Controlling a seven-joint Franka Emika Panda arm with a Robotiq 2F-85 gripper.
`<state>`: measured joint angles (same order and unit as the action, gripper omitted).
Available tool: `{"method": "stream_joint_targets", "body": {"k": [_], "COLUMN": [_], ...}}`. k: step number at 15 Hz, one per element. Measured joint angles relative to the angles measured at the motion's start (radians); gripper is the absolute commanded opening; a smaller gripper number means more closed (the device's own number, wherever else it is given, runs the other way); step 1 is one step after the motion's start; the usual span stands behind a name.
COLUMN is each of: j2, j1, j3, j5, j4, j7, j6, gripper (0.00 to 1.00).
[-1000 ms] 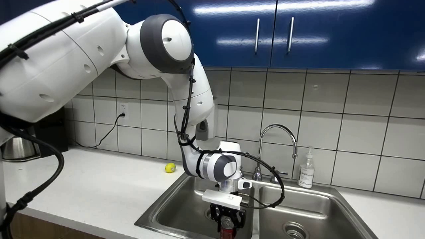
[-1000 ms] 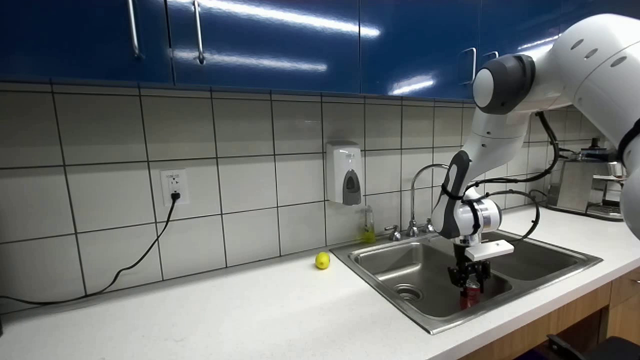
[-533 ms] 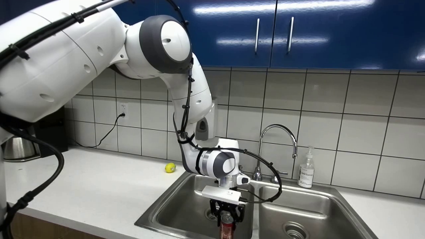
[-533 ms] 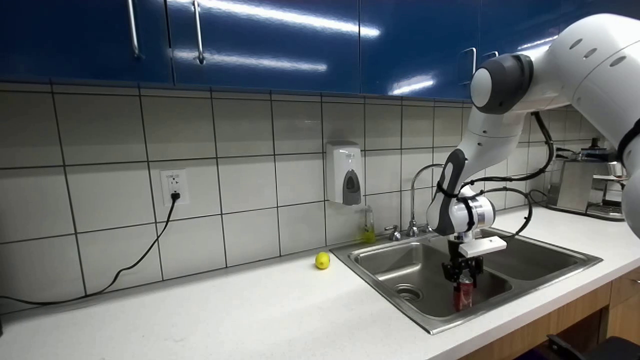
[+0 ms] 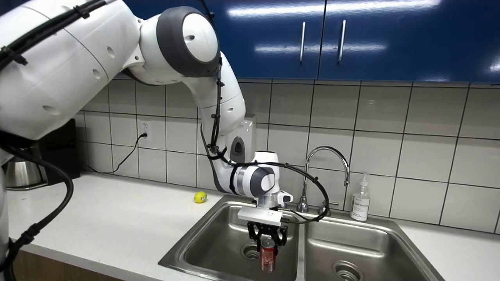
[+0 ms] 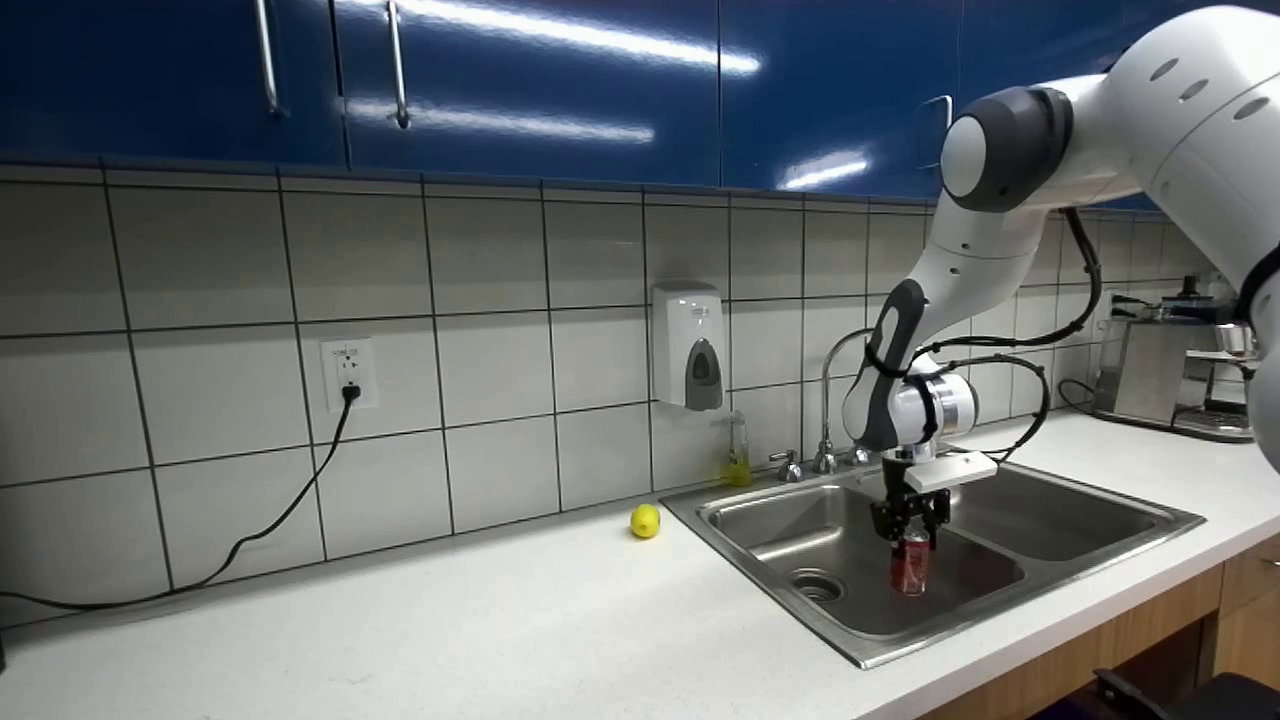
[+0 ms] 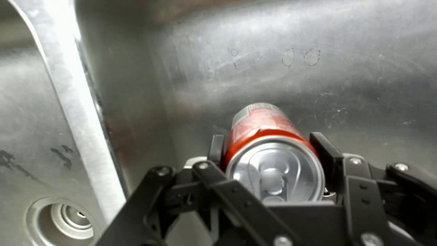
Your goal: Remove the red can from the sink and put it on the counter
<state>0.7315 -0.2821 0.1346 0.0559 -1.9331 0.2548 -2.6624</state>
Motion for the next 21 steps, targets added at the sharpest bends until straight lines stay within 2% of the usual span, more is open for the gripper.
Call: {"method": "stream_joint_targets", "body": {"k": [7,21], "j2": [-0.076,-0.315], "j1": [0.028,0.082], "j3": [0.007,-0.050], "j5": [0.062,0.087], "j4": [-0.033,-0.263], "j7": [0.011,0.132], "j6": [0.073,0.074], "gripper": [0.39,0.39]}}
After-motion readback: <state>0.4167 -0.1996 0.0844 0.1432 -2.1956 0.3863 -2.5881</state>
